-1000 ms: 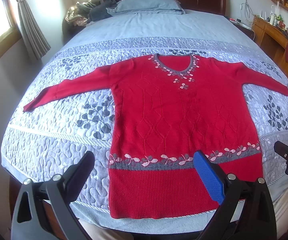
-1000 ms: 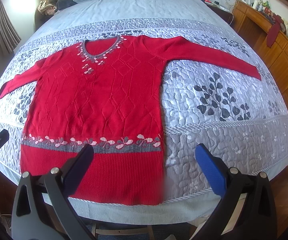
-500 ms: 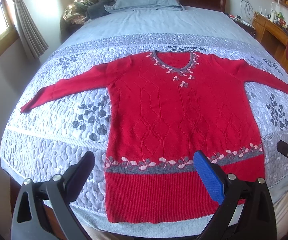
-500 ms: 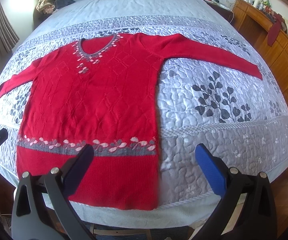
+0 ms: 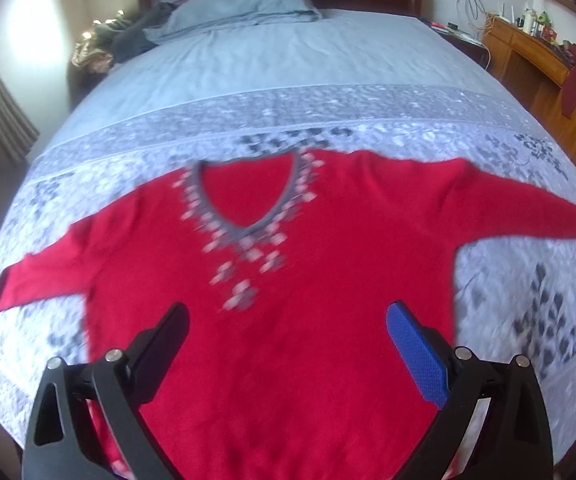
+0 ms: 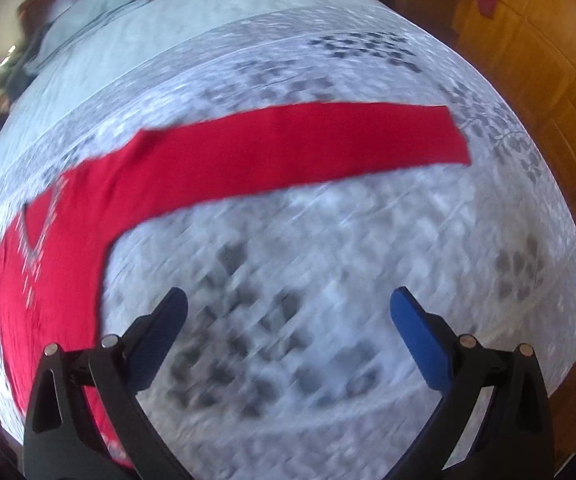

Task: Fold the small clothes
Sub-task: 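Move the right tool to the sweater's sleeve cuff and grasp it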

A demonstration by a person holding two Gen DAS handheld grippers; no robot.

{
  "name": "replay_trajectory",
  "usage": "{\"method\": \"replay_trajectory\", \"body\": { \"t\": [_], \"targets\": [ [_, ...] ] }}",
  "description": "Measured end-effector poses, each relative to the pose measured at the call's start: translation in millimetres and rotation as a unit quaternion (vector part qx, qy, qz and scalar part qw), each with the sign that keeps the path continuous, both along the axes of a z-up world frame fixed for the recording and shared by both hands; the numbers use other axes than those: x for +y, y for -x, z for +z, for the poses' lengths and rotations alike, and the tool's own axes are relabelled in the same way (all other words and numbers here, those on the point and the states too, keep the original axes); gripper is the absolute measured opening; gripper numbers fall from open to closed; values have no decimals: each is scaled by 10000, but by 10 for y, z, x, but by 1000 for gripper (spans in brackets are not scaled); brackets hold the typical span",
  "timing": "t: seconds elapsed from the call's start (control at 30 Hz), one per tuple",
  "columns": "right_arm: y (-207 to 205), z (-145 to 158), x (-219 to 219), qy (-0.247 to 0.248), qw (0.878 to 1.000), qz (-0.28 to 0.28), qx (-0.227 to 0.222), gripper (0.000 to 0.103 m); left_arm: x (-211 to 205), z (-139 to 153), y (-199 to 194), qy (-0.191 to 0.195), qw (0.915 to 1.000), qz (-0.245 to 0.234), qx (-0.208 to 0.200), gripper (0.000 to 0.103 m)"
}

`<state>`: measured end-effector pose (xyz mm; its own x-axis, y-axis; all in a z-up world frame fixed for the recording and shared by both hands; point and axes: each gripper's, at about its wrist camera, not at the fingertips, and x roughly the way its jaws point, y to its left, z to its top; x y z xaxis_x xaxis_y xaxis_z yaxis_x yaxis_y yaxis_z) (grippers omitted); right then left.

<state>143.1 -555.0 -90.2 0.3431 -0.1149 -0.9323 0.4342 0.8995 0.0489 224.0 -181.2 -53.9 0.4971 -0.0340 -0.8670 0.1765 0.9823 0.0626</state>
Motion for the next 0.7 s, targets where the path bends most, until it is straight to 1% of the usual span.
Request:
{"method": "replay_trajectory", "body": {
  "t": [0.03, 0.07, 0.1, 0.13, 0.2, 0.27, 0.4, 0.43, 0.47, 0.5, 0.53, 0.57, 0.6, 0.63, 0.67, 0.7],
  "targets": [
    [-70, -32, -199, -6, 9999, -92, 52, 100, -174, -36, -122, 28, 10000, -37, -11, 99],
    [-179, -94, -521, -48, 9997, -187, 179, 100, -316, -73, -222, 40, 10000, -68, -16, 99],
    [-218, -128, -675, -83, 9993, -243, 261, 100, -483, -126, -343, 43, 10000, -88, -2, 99],
    [-275, -181, -906, -112, 9986, -363, 354, 100, -584, -161, -416, 44, 9999, -90, 24, 99],
    [-355, -259, -1310, -165, 9974, -567, 406, 100, -816, -271, -589, 69, 9999, -96, 118, 99],
    [-409, -344, -1609, -268, 9966, -641, 452, 100, -942, -364, -676, 50, 9997, -110, 229, 99],
    [-466, -533, -1915, -644, 9939, -793, 417, 100, -1136, -525, -772, -78, 9992, -182, 337, 99],
    [-483, -571, -1934, -754, 9931, -804, 392, 100, -1159, -563, -782, -107, 9991, -198, 357, 99],
    [-501, -607, -1962, -884, 9922, -803, 356, 95, -1167, -596, -794, -126, 9990, -197, 386, 99],
    [-514, -641, -1969, -1033, 9909, -798, 324, 87, -1166, -613, -803, -138, 9989, -189, 410, 99],
    [-519, -646, -1953, -1033, 9908, -803, 341, 65, -1152, -637, -817, -151, 9988, -160, 434, 99],
    [-532, -650, -1945, -956, 9914, -805, 380, 52, -1132, -654, -832, -166, 9988, -124, 444, 99],
    [-541, -648, -1921, -856, 9923, -773, 445, 46, -1113, -665, -849, -180, 9988, -99, 451, 99],
    [-542, -642, -1908, -848, 9927, -732, 443, 22, -1070, -674, -864, -190, 9988, -61, 456, 99],
    [-538, -620, -1896, -1067, 9915, -660, 339, 4, -1033, -676, -874, -188, 9988, -34, 458, 99],
    [-541, -599, -1882, -1225, 9897, -696, 234, 3, -974, -674, -873, -178, 9988, -3, 455, 99]
  ]
}}
